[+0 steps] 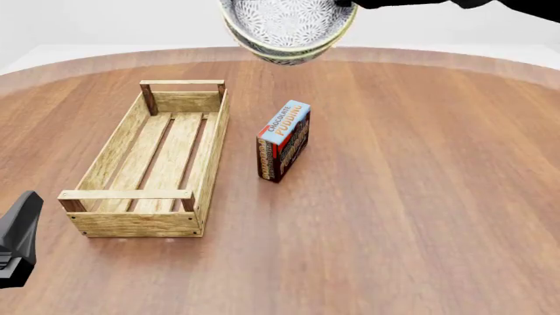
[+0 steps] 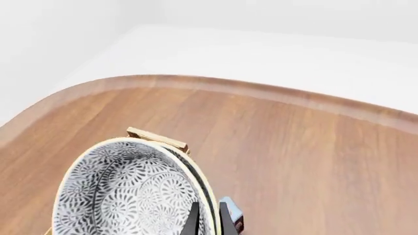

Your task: Stack the left bowl on the right bowl and place them in the tray.

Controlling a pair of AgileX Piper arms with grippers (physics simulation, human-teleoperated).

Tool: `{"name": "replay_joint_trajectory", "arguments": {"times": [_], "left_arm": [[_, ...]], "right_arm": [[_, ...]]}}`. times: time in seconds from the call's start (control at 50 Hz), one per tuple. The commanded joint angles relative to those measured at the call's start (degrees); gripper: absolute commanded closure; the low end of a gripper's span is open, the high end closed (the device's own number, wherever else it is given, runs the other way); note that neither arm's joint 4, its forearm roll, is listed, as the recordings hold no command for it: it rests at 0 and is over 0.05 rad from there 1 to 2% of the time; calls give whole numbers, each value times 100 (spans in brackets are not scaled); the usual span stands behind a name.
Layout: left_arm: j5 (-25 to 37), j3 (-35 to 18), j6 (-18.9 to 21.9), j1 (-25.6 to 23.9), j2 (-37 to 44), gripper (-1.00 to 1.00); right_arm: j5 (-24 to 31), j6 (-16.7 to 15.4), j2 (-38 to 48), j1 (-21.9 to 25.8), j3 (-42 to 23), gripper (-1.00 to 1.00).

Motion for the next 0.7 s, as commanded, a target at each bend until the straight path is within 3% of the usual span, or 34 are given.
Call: {"name": "replay_joint_trajectory", "arguments": {"times": [0.02,0.18,0.7], "left_arm": [[0,0,0,0,0,-100],[0,0,0,0,0,-100],[0,0,0,0,0,-100]], "right_arm": [[-39,372,1004,404,-1204,100],[-320,708,1810,411,-1698,100],[-222,1373,4140,1056,-3915,100]]}}
